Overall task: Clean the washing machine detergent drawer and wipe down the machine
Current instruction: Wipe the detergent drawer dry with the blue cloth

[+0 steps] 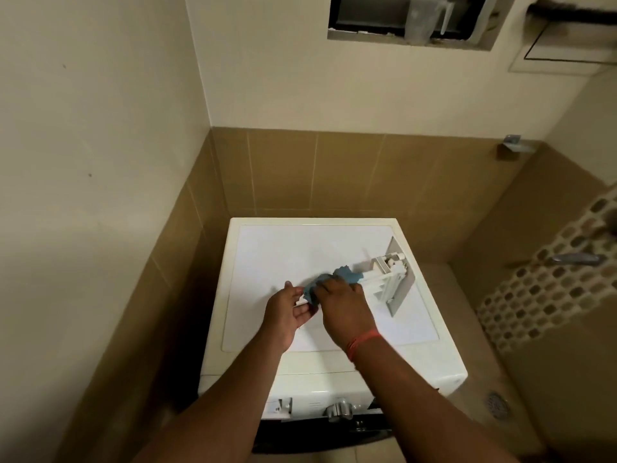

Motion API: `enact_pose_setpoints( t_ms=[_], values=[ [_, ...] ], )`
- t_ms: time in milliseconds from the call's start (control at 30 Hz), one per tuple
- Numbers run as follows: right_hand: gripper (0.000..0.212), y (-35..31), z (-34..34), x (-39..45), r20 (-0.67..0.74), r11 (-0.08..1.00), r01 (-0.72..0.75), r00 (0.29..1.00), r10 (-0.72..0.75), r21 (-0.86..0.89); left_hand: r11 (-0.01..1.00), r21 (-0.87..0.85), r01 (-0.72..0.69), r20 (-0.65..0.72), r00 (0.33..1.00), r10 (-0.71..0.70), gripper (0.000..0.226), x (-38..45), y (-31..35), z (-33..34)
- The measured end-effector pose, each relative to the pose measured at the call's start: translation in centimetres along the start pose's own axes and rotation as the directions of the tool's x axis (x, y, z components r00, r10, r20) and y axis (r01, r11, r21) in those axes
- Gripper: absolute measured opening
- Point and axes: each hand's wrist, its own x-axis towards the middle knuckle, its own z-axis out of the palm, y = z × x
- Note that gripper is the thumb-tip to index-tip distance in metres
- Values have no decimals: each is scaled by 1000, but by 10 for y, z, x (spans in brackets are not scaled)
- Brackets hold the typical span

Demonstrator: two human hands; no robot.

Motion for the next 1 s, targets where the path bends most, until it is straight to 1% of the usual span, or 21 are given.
enact_pose_setpoints(
  t_ms=[67,133,167,267,300,333,367,433,467,500,533,600,667,733,800,867,933,1000],
  values=[
    [29,-11,-4,-5,-3,992,-18,1000,18,-128,1000,20,24,21,999,-24,41,1,4,-2],
    [34,-7,-6,-1,-5,972,29,1000,-31,-232,999,33,38,33,999,-39,50,3,4,-5],
    [38,-2,-7,2,11,966,63,998,-62,-251,999,34,40,40,998,-41,52,4,4,-6],
    [48,7,-4,8,106,970,174,982,-157,-171,998,56,29,38,999,-31,50,7,1,-8],
    [48,9,-6,10,119,972,185,979,-168,-147,998,60,28,39,999,-30,49,7,1,-8],
    [46,12,-10,12,124,977,166,981,-150,-135,997,66,25,41,999,-28,48,7,1,-9],
    [43,15,-17,14,131,983,118,986,-100,-139,997,70,20,44,999,-23,48,7,1,-9],
    [36,22,-26,21,135,978,-9,990,38,-209,997,80,19,37,999,-22,47,6,4,-8],
    [34,23,-27,24,143,965,-47,986,87,-259,997,74,22,27,999,-24,47,6,4,-8],
    [33,20,-25,25,158,953,-60,981,111,-296,997,67,26,19,999,-28,47,7,4,-8],
    [32,15,-22,26,166,953,-48,981,102,-299,997,67,31,13,999,-31,48,7,5,-7],
    [33,-3,-8,23,176,980,25,984,10,-195,998,51,34,4,999,-34,50,7,4,-7],
    [35,-17,-2,16,175,996,87,981,-84,-12,999,39,33,-19,999,-32,54,6,5,-4],
    [38,-9,-2,11,165,991,85,981,-102,105,999,52,11,-47,999,-9,60,7,5,-4],
    [42,14,-2,7,172,991,90,979,-106,97,998,69,-1,-65,998,5,65,8,2,-4],
    [43,41,-6,3,129,995,87,987,-91,39,998,60,-15,-82,996,20,63,7,-2,-3],
    [42,55,-12,0,46,998,41,998,-43,38,999,43,-23,-107,994,27,52,5,-3,0],
    [41,55,-13,-3,-25,998,47,999,-46,31,999,39,-35,-135,990,40,28,3,-3,3]
  ],
)
